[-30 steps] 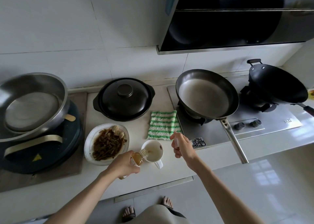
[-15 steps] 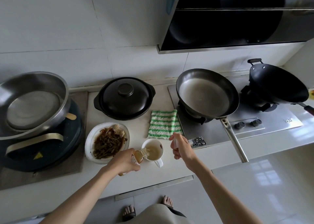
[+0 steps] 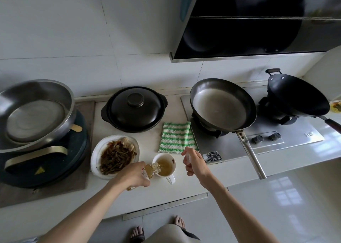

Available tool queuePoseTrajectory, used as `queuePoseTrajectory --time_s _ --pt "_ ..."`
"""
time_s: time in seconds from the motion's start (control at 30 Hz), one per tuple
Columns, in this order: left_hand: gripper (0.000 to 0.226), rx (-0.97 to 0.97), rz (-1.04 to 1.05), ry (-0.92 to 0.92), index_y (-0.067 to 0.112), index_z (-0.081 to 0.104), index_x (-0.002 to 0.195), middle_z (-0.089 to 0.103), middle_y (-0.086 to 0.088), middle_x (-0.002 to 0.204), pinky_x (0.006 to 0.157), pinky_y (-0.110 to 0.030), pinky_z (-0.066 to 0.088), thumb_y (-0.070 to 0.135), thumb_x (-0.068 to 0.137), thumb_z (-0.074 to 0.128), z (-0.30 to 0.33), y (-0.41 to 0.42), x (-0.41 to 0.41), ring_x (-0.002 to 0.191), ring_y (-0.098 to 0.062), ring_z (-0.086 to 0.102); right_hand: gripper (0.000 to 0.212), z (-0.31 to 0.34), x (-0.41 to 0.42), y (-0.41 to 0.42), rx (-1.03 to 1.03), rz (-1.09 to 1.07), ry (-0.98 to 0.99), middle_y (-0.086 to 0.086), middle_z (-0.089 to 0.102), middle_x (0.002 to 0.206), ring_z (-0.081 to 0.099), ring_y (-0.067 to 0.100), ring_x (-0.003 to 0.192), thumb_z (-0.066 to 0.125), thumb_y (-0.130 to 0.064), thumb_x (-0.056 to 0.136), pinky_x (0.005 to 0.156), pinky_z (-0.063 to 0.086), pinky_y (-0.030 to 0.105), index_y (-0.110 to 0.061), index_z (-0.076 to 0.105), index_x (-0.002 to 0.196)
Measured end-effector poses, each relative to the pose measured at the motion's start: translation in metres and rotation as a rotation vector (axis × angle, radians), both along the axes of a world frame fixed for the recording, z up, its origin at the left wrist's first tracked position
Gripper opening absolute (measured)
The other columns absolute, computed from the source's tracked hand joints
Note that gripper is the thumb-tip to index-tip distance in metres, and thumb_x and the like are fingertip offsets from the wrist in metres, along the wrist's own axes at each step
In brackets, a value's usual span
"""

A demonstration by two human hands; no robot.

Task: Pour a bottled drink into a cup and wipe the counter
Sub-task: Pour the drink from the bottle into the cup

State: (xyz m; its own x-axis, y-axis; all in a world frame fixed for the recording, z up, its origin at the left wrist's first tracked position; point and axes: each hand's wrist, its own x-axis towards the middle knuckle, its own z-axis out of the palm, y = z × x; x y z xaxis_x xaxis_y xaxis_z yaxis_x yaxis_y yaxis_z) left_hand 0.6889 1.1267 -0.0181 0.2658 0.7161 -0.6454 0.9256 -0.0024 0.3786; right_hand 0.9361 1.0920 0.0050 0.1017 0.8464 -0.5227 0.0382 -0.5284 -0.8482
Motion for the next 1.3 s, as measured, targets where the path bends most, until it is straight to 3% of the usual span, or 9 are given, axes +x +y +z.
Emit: queuePoseTrajectory --time_s 0.27,0.53,0.77,1.17,1.3 --pt "0.048 0.066 -0.021 0.055 0.021 0.059 0.112 0.067 0.001 0.097 0.046 -0.027 0.041 0.037 0.069 0.071 0.006 -0.002 0.004 0.062 -0.01 0.055 0.028 0.003 0.0 0.001 -0.007 0.014 -0.024 0.001 0.04 0.07 0.033 0.01 0.05 0.042 -0.036 0.104 0.049 0.03 0.026 -0.012 0.054 0.095" --pt "0.047 0.107 -0.068 0.079 0.019 0.057 0.113 0.067 0.001 0.1 0.045 -0.027 0.038 0.036 0.071 0.072 0.015 0.002 0.007 0.068 -0.014 0.057 0.027 0.0 -0.004 0.0 -0.012 0.012 -0.028 0.003 0.04 0.072 0.034 0.01 0.05 0.043 -0.037 0.102 0.049 0.03 0.027 -0.014 0.053 0.092" --pt "0.043 0.139 -0.082 0.103 0.02 0.057 0.108 0.063 0.004 0.091 0.046 -0.027 0.037 0.036 0.07 0.072 0.024 0.004 0.008 0.057 -0.008 0.05 0.029 -0.002 -0.005 -0.001 0.006 0.014 -0.031 0.003 0.04 0.072 0.033 0.01 0.05 0.043 -0.04 0.103 0.048 0.03 0.026 -0.014 0.053 0.093" --pt "0.043 0.17 -0.129 0.142 0.02 0.057 0.109 0.063 0.004 0.096 0.046 -0.027 0.036 0.036 0.073 0.074 0.031 0.002 0.01 0.074 -0.016 0.058 0.036 -0.007 -0.005 -0.007 0.004 0.003 -0.049 0.004 0.043 0.075 0.036 0.01 0.05 0.041 -0.046 0.104 0.049 0.032 0.026 -0.013 0.054 0.099" --pt "0.043 0.174 -0.131 0.123 0.02 0.057 0.11 0.064 0.005 0.094 0.046 -0.027 0.037 0.036 0.073 0.074 0.03 0.001 0.01 0.069 -0.013 0.056 0.036 -0.008 -0.005 -0.009 -0.008 -0.001 -0.043 0.005 0.043 0.078 0.037 0.01 0.051 0.043 -0.046 0.104 0.048 0.033 0.025 -0.012 0.054 0.101"
